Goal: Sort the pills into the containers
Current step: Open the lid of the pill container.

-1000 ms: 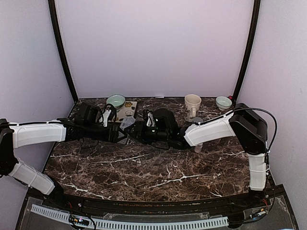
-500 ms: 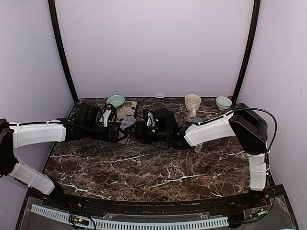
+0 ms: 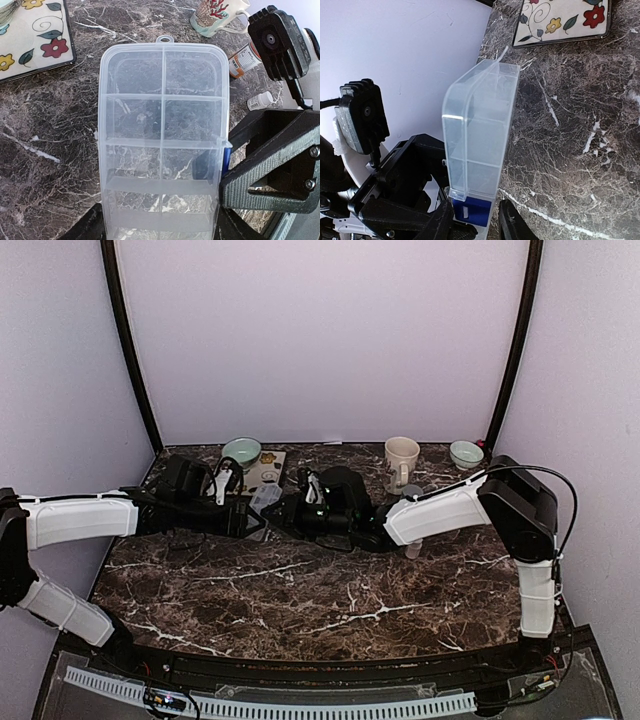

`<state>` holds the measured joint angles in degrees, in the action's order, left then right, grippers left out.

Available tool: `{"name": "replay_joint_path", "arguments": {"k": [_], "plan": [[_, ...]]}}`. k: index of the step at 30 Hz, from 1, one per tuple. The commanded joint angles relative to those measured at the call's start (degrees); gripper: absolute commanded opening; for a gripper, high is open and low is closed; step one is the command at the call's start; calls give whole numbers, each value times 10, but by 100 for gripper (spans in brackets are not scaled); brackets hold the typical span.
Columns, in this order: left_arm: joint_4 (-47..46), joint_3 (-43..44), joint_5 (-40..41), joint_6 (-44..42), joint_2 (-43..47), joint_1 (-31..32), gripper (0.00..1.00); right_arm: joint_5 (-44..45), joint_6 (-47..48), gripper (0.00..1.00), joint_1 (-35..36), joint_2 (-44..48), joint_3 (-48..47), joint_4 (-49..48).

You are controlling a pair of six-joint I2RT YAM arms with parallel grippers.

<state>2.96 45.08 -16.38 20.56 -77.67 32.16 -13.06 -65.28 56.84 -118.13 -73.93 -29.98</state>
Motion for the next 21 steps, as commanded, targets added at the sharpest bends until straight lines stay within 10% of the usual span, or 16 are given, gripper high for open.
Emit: {"name": "replay_joint_path", "arguments": {"k": [1, 21], "plan": [[8, 12, 17, -10, -1, 6, 36, 2, 10, 31, -1, 7, -13, -11], [41, 32, 56, -16, -23, 13, 35, 4, 23, 12, -2, 11, -20, 6]]}}
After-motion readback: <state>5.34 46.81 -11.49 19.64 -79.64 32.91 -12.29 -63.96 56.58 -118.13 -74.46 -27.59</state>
